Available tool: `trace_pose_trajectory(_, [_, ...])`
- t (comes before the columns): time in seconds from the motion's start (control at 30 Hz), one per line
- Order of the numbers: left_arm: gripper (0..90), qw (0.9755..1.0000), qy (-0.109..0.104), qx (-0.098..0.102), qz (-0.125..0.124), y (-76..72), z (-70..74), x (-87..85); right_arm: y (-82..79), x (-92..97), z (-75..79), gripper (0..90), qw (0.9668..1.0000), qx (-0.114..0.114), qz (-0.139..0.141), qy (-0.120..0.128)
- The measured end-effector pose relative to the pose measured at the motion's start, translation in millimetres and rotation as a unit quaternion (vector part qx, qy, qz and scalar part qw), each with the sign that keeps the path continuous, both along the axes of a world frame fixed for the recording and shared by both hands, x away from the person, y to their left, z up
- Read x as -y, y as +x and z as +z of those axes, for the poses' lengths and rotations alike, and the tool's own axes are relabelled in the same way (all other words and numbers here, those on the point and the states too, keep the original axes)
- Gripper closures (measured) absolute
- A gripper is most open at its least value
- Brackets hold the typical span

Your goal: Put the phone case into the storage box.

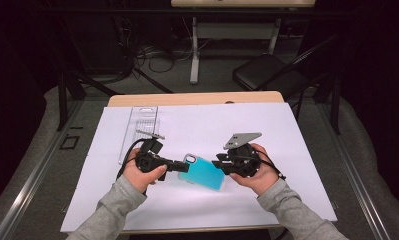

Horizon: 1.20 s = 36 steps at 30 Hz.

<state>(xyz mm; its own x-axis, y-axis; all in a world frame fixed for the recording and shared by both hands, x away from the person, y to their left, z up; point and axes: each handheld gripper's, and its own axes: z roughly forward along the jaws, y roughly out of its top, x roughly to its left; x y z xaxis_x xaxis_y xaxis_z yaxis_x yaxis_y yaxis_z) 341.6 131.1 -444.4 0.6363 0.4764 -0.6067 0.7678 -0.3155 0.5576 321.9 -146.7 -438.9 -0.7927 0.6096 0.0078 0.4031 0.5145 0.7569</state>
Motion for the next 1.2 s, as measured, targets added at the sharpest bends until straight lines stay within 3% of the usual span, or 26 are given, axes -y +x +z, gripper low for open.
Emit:
trace_pose_trajectory(0.3, [81.3, 0.9999, 0.011, -0.002, -0.008, 1.2, 2.2, 3.5, -4.9, -3.5, -0.2, 73.6, 0.9987, 0.033, 0.028, -0.025])
trace_pose_trajectory(0.7, [81.3, 0.9998, 0.014, 0.0, -0.017, 1.4, 5.2, 8.6, -13.1, -12.3, -3.6, 77.3, 0.9895, 0.092, 0.061, -0.094])
trace_pose_trajectory(1.2, [81.3, 0.9997, 0.013, -0.001, -0.022, 1.2, 5.9, 12.5, -14.1, -15.4, -5.3, 82.8, 0.9877, 0.093, 0.067, -0.107])
